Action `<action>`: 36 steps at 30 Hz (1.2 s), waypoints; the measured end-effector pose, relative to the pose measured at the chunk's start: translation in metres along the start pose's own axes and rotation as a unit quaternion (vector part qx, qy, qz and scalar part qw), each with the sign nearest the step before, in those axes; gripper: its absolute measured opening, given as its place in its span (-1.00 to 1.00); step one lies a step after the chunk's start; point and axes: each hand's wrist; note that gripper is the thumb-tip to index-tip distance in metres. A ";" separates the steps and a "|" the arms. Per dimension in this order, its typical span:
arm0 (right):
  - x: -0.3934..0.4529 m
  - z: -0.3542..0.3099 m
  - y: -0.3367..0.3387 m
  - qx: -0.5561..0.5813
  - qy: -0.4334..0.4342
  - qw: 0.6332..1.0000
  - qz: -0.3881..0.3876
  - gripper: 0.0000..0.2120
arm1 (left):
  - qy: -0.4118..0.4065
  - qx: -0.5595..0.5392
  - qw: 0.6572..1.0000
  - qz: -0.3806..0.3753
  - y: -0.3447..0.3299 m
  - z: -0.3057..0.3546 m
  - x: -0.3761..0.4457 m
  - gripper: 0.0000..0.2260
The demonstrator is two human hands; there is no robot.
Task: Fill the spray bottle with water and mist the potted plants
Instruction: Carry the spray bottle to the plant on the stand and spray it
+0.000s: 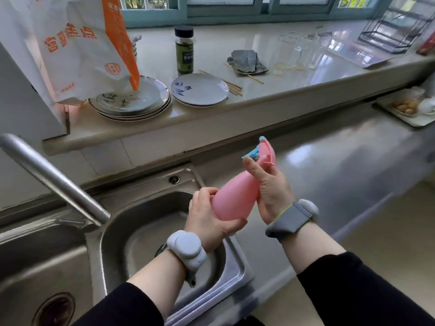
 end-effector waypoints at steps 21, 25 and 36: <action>-0.080 -0.090 0.300 -0.038 0.198 0.927 0.316 -0.58 | 0.009 -0.185 0.884 -0.430 -0.201 0.163 -0.050 -0.59; -0.112 -0.124 0.390 -0.041 0.247 0.896 0.367 -0.66 | 0.018 -0.145 0.885 -0.441 -0.288 0.214 -0.074 -0.72; -0.221 -0.184 0.598 -0.098 0.288 0.798 0.520 -0.61 | -0.005 -0.070 0.775 -0.628 -0.499 0.344 -0.183 -0.66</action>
Point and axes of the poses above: each hand's wrist, its own x-axis towards the middle knuckle, its own y-axis out of the back of the hand, z = x × y, and after that the axes turned 10 degrees about x, right-handed
